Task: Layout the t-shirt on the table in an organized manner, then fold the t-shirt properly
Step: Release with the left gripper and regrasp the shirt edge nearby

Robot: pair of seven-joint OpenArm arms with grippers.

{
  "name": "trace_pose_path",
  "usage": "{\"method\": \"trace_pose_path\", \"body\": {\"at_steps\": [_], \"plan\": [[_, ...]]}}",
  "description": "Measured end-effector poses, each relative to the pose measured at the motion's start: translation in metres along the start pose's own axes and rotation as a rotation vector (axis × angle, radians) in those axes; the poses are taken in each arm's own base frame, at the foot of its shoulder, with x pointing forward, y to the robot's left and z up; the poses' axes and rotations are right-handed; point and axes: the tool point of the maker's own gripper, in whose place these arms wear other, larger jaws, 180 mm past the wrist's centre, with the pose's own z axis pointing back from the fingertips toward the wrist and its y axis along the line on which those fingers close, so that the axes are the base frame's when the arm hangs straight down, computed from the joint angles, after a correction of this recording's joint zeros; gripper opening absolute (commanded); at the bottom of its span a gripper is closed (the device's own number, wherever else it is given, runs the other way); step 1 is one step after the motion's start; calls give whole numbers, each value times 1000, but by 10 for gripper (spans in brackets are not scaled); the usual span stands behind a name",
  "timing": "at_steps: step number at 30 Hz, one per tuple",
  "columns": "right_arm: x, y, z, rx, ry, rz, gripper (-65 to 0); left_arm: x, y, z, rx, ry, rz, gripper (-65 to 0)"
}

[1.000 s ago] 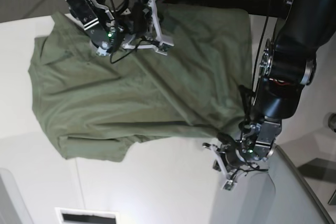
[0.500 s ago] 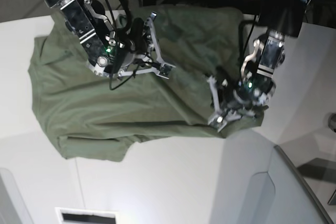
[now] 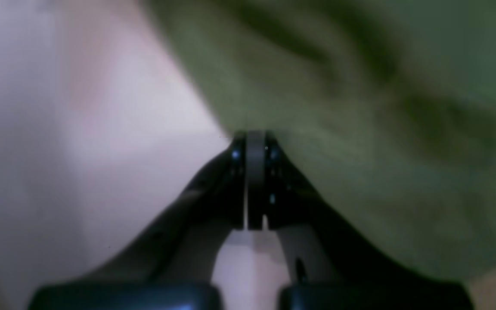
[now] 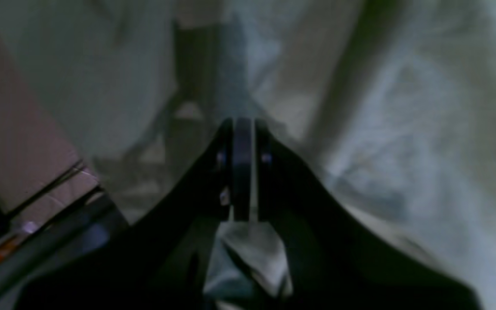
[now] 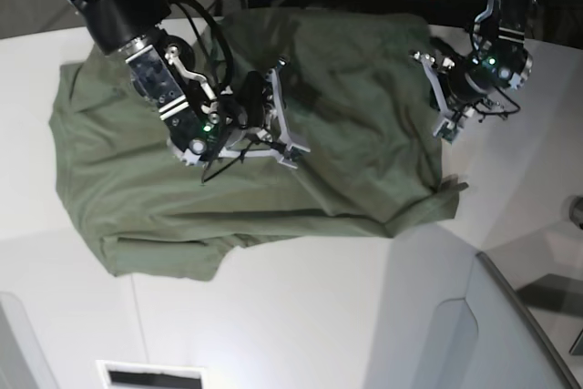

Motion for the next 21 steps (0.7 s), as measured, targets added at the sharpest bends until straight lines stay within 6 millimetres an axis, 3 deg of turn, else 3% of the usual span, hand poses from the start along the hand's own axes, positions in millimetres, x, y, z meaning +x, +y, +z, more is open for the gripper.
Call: {"method": "trace_pose_path", "body": {"at_steps": [6, 8, 13, 15, 17, 21], "plan": [[-2, -1, -16, 37, 1, -43, -627, -7, 37, 17, 103, -8, 54, -650], [-2, 0, -16, 43, -6, -47, -627, 3, 39, 19, 108, -30, 56, -650], [-5, 10, -20, 66, -22, -66, -627, 88, 22, 11, 74, -210, 66, -650], [-5, 11, -20, 69, -25, -65, -627, 111, 8, -1, 35, -253, 88, -650], [-5, 12, -20, 70, -27, -66, -627, 112, 2, -17, 6, -219, 105, -650], [-6, 17, -8, 32, -28, -21, -627, 84, 12, -43, 5, -108, 153, -650]]}}
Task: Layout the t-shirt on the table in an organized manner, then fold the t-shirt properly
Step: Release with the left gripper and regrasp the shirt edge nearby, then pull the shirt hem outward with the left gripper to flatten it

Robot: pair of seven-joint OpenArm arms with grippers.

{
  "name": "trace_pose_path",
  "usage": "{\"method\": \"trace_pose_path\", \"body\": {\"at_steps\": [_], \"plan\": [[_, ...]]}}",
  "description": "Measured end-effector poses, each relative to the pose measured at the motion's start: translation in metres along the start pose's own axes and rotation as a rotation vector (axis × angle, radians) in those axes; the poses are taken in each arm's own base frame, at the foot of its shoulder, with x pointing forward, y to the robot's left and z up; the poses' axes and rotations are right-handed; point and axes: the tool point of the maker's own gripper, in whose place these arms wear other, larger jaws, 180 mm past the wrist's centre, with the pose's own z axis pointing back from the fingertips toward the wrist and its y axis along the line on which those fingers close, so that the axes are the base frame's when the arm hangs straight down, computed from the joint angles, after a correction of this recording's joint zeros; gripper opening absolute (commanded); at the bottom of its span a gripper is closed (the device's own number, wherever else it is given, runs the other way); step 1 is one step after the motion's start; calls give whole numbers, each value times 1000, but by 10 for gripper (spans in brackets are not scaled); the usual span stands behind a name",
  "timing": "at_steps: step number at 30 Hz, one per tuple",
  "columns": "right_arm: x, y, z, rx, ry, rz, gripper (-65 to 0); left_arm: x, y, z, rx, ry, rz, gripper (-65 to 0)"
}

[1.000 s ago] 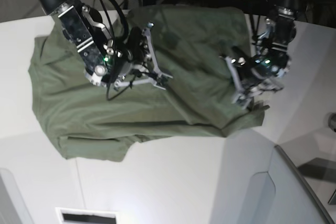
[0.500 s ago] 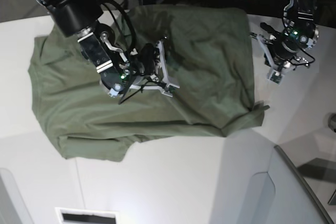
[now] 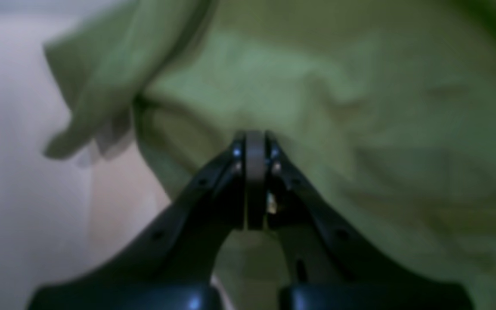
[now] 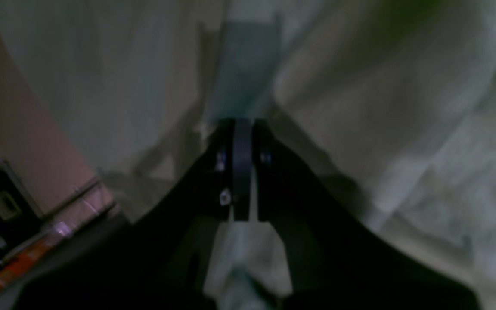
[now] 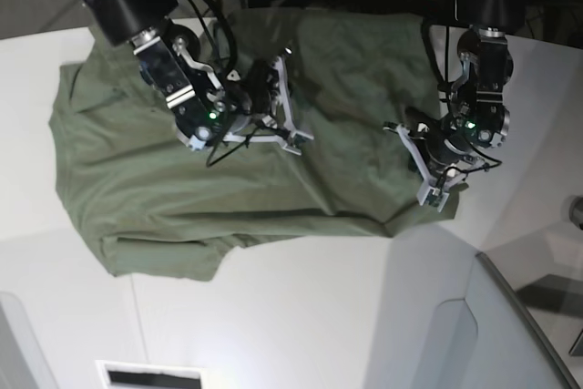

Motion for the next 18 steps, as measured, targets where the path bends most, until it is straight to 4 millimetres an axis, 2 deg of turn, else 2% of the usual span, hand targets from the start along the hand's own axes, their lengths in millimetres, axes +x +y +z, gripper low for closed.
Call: {"method": "trace_pose_path", "body": {"at_steps": [2, 6, 8, 13, 15, 18], "plan": [[8, 0, 12, -6, -64, -10, -627, -18, 11, -1, 9, 43, -8, -650], [23, -31, 40, -106, -142, -45, -627, -45, 39, 9, 51, 28, -29, -650], [27, -33, 44, -112, -157, -42, -627, -58, 52, 15, 70, 51, -45, -650], [24, -28, 41, -99, -146, -41, -627, -87, 77, 34, 124, 83, 4, -650], [24, -29, 41, -102, -146, -40, -627, -91, 83, 39, 147, 105, 4, -650], [29, -31, 43, -105, -155, -36, -627, -64, 86, 39, 157, 44, -1, -650]]}}
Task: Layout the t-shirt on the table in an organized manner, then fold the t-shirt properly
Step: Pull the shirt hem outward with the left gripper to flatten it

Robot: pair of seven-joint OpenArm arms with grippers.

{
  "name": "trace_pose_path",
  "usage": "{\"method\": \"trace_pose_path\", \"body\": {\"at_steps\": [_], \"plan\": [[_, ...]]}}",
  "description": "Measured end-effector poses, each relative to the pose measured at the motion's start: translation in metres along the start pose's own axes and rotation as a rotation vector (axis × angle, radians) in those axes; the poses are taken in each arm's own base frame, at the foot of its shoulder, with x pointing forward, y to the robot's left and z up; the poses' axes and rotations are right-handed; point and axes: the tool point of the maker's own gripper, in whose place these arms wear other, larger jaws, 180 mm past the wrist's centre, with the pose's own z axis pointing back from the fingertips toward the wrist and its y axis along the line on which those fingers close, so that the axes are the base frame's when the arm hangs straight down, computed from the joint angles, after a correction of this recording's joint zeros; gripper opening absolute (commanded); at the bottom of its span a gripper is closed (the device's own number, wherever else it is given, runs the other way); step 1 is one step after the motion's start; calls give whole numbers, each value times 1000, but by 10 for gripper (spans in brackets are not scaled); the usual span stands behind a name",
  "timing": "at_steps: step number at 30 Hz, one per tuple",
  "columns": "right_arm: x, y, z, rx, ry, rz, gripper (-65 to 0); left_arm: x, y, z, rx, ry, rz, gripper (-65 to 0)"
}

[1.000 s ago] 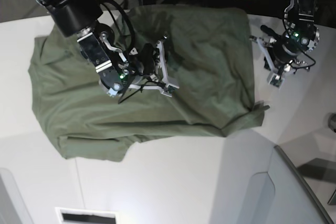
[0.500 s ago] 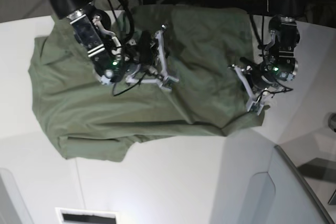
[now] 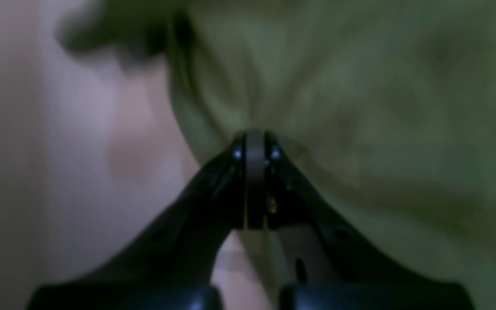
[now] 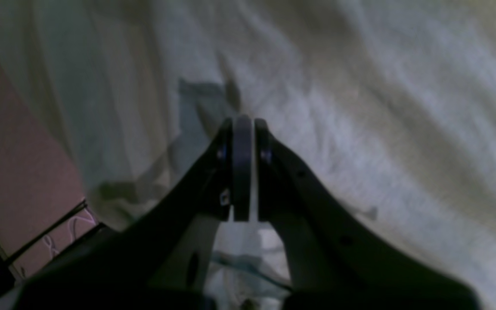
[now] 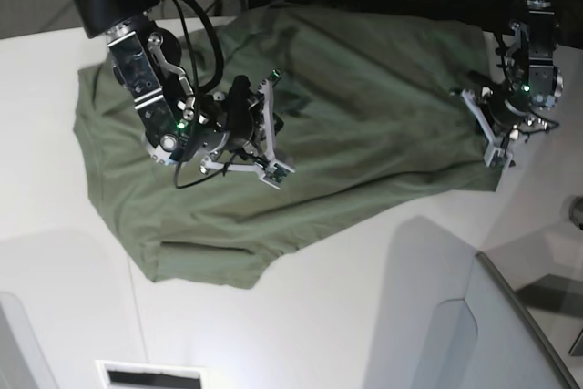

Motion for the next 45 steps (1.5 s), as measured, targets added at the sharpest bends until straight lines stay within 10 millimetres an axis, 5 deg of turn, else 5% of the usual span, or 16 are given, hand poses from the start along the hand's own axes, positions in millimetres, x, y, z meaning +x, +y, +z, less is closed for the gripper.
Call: {"method": "trace_pose_path", "body": {"at_steps": [5, 13, 20, 24, 29, 34, 40, 45], "plan": [[-6, -7, -6, 1, 30, -13, -627, 49, -6, -11, -17, -99, 36, -650], [-21, 1, -12, 22, 69, -17, -627, 36, -13, -28, -13, -11, -51, -650], [1, 82, -29, 176, 81, 265, -627, 40, -7, -29, -1, -9, -65, -650], [5, 82, -43, 172, 135, 306, -627, 54, -3, -30, 5, -36, -57, -650], [4, 99, -63, 243, 150, 264, -627, 47, -3, -31, 7, -12, -63, -650], [-14, 87, -75, 271, 149, 151, -627, 52, -3, -31, 4, -26, -58, -650], [-30, 56, -65, 247, 95, -5, -627, 49, -2, -30, 7, -19, -64, -650], [-34, 55, -63, 244, 104, 2, -627, 42, -7, -36, -9, 8, -66, -650]]}}
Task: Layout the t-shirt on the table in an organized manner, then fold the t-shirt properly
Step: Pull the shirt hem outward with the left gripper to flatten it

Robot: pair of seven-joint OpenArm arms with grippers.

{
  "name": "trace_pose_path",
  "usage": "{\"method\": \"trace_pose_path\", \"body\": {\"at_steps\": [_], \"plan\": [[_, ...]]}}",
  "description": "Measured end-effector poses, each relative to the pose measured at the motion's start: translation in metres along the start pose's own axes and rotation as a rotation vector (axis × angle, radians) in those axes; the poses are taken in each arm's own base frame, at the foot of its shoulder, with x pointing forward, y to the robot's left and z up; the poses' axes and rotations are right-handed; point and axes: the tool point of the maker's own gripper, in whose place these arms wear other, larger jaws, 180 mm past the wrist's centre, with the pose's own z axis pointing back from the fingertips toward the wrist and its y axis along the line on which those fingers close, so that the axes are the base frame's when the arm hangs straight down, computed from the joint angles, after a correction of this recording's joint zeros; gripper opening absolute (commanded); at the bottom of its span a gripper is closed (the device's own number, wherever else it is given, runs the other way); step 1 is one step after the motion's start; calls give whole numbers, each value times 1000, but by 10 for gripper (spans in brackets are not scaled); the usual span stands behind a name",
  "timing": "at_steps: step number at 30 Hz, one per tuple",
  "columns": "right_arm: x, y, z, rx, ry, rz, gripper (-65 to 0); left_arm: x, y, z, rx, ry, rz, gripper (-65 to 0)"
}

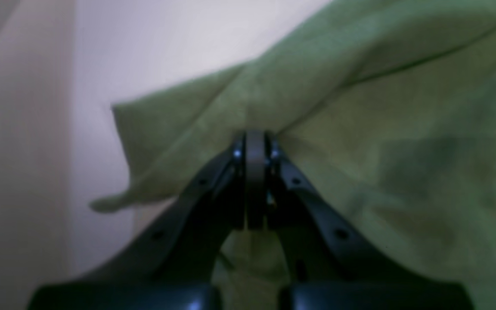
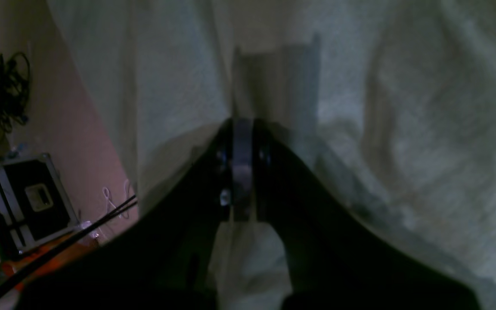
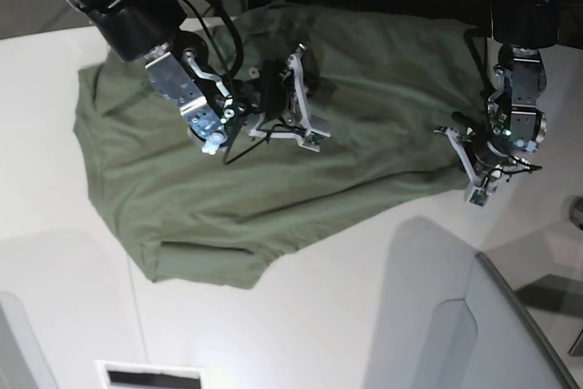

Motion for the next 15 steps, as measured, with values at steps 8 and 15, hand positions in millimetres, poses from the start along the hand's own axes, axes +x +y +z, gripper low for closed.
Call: {"method": "trace_pose_path", "body": {"at_steps": [8, 15], "plan": [[0, 1, -1, 1, -5, -2, -629, 29, -13, -26, -49, 7, -18, -650], [-1, 3, -2, 2, -12, -12, -629, 81, -15, -47, -84, -96, 63, -650]]}}
